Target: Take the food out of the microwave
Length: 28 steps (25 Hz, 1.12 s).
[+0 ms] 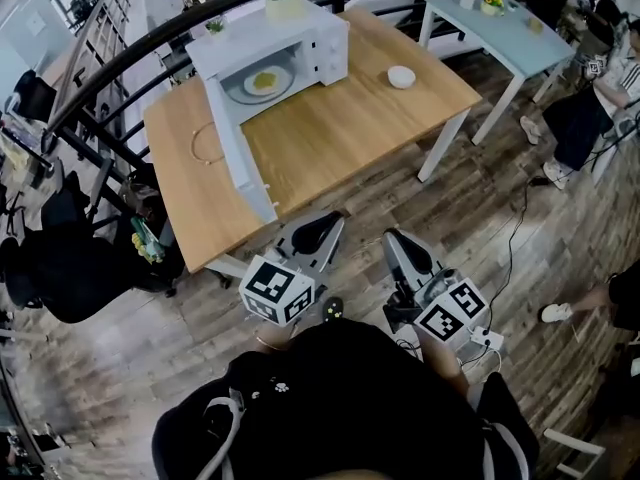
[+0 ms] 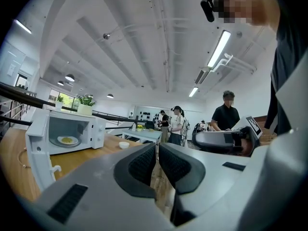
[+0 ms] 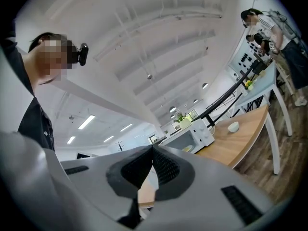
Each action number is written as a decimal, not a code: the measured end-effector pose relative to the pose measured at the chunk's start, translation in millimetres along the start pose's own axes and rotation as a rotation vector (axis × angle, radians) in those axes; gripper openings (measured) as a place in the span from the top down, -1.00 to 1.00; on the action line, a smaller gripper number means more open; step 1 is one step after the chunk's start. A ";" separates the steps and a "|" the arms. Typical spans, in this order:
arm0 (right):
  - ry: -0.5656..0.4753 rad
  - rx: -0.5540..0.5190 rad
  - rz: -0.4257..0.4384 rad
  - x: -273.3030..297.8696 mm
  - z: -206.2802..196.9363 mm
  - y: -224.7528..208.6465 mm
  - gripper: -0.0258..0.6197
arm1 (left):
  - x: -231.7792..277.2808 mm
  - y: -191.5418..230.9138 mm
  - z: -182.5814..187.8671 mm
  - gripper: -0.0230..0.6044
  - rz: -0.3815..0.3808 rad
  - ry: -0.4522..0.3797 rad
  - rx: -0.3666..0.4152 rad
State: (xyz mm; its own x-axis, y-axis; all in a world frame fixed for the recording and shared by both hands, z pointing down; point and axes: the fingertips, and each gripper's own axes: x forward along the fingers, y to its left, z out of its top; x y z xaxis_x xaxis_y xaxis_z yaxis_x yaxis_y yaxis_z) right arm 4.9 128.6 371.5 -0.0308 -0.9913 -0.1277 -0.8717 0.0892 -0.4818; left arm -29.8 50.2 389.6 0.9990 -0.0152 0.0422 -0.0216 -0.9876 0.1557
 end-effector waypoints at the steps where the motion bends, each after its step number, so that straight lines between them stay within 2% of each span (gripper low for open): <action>1: 0.000 0.001 0.002 6.3 0.4 -2.1 0.92 | 2.0 7.0 1.5 0.84 0.003 -0.003 0.001; 9: 0.000 0.000 0.000 50.8 2.6 -20.0 0.92 | 15.5 55.0 11.2 0.84 0.020 -0.016 0.014; 17: 0.038 0.007 -0.011 66.6 -2.9 -42.6 0.92 | 32.0 70.8 -1.2 0.84 0.030 0.007 -0.004; 22: 0.048 0.014 0.039 93.0 7.8 -62.8 0.92 | 41.6 90.9 3.0 0.84 0.089 0.008 0.002; 28: 0.081 0.044 0.139 131.3 22.5 -95.1 0.92 | 61.9 127.6 9.3 0.84 0.216 -0.006 -0.006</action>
State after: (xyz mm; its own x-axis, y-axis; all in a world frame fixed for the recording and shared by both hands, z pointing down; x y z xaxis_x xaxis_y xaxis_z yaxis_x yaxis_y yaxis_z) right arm 94.8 -7.8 381.0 -0.1906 -0.9734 -0.1270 -0.8339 0.2288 -0.5023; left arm 29.6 -78.1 402.8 0.9714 -0.2271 0.0691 -0.2351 -0.9604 0.1494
